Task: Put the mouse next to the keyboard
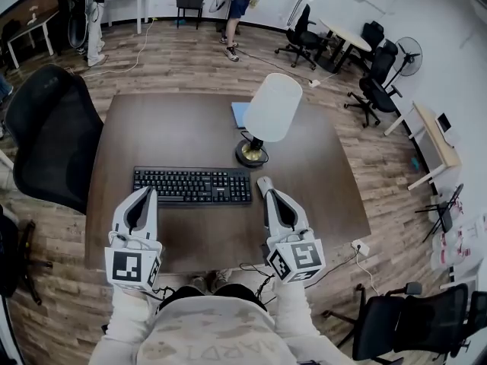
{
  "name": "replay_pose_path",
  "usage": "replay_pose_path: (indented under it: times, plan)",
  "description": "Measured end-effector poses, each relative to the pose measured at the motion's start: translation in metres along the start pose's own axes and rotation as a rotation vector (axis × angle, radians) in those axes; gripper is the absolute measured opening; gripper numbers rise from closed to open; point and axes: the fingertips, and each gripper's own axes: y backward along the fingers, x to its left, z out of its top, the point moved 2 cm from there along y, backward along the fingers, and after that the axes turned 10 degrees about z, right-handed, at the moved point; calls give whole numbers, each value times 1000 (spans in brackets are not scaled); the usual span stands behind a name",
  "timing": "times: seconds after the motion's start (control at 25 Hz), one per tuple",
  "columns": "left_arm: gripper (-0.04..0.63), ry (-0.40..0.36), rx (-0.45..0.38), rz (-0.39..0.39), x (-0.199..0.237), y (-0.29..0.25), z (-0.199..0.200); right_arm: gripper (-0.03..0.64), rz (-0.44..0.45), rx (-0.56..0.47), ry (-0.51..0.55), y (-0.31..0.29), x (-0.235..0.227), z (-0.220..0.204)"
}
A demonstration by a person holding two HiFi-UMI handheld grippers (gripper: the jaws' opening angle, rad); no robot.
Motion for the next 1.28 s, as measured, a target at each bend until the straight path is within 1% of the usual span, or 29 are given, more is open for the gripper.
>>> replay_pose_path:
  times: [0.32, 0.68, 1.12, 1.28]
  plan:
    - [6, -5, -15, 5, 0, 8, 5, 9, 3, -27, 39, 8, 7, 11]
    - [6, -8, -20, 7, -2, 16, 5, 9, 16, -59, 36, 14, 14, 17]
    - [6, -4, -16, 11, -1, 24, 3, 9, 22, -72, 32, 18, 21, 20]
    - [6, -9, -17, 0, -4, 24, 3, 9, 23, -72, 30, 19, 21, 19]
